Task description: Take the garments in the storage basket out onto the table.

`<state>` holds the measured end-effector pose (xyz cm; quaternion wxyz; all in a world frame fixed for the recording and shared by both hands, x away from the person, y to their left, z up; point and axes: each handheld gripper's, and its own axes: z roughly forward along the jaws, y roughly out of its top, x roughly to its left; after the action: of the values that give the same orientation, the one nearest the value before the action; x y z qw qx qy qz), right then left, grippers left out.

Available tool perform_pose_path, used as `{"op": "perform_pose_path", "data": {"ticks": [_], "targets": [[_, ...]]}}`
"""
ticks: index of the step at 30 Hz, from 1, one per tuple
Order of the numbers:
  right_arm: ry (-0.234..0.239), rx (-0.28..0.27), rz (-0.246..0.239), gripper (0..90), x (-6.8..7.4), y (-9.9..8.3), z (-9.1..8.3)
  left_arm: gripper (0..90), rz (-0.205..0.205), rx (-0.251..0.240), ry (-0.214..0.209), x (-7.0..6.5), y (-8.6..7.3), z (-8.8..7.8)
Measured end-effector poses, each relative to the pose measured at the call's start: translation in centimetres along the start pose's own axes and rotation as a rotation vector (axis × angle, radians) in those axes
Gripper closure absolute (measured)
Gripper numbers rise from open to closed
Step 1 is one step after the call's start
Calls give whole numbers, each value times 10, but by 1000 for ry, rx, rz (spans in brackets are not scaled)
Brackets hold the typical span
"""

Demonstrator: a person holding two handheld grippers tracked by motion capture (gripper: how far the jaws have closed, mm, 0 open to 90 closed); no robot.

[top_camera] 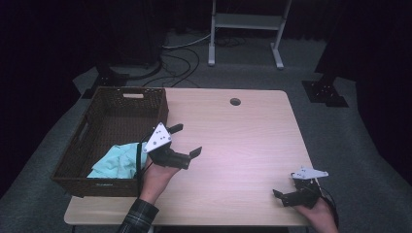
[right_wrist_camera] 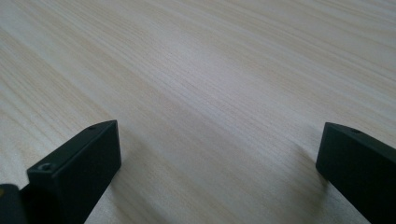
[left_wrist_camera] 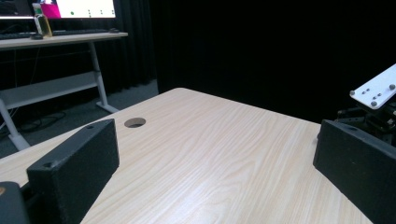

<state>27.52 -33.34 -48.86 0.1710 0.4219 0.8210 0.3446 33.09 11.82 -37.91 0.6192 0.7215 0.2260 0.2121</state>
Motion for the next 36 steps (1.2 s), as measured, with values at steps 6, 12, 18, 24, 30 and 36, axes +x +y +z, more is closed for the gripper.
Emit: {"op": "perform_pose_path", "data": {"ticks": [6,12,18,24,30,36], "targets": [[0,1,0,0,0,0,0,0,-6,-4,-5,1,3,0],[0,0,1,0,0,0,0,0,-15,-7,-18,2,5,0],[-1,0,1,0,0,0,0,0,-26,-19,-31,4,8,0],[-1,0,1,0,0,0,0,0,-15,-20,-26,7,14,-1],[0,1,1,0,0,0,0,0,-16,-37,-16,15,19,-7],[-1,1,1,0,0,0,0,0,-23,-50,-29,21,21,-9]]}}
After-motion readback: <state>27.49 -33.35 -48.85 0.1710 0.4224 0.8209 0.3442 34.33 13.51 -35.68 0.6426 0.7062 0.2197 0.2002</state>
